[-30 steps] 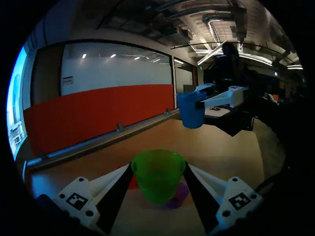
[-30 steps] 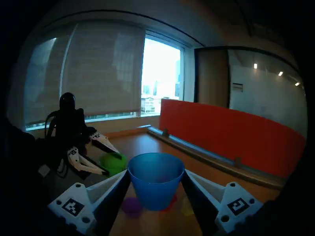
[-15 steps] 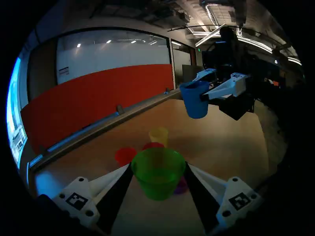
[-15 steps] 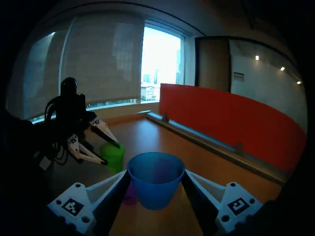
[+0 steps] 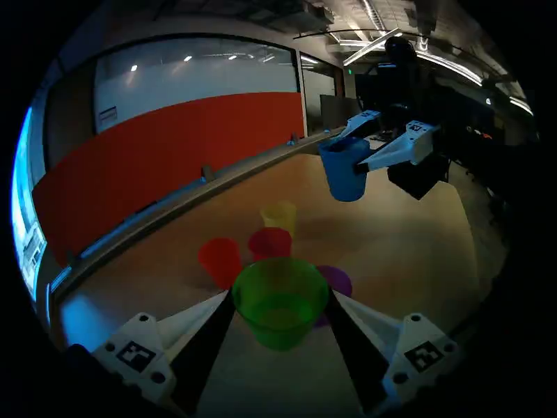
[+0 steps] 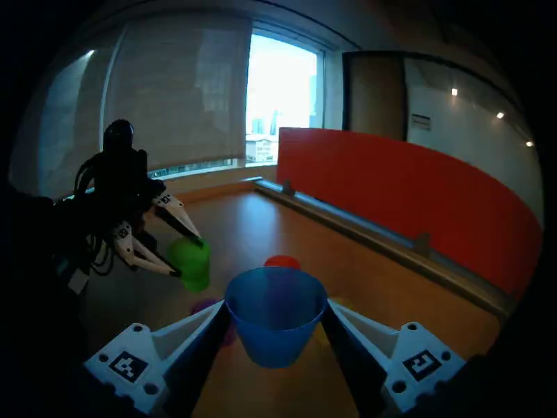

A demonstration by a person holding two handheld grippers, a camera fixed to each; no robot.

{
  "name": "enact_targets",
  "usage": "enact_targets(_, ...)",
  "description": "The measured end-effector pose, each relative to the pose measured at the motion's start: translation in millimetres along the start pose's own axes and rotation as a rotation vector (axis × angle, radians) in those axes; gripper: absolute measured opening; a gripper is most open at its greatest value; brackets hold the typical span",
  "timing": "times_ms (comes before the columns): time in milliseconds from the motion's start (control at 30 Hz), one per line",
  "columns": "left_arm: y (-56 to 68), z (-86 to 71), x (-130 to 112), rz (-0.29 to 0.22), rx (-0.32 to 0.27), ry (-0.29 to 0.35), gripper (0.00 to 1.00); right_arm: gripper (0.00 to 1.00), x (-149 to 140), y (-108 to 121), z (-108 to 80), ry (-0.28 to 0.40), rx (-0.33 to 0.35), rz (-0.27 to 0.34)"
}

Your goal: Pour water

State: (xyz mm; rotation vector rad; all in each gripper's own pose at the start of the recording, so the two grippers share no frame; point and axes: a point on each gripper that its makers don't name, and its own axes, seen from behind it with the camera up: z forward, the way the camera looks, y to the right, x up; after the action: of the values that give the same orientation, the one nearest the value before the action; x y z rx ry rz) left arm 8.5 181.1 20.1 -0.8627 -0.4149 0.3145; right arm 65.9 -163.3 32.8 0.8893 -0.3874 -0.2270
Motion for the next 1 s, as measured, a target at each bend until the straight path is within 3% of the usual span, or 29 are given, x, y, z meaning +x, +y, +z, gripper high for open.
enact_targets(667,-1.5,18.2,-49,-0.039,-0.026,-0.145,0.89,0.92,-36,-1,13.8,-0.070,0.005,0.004)
enact_targets(1000,-0.4,28.5,-59,-0.060,-0.042,-0.161,0.88,0.92,-47,-1,18.6,-0.086,0.011,0.004)
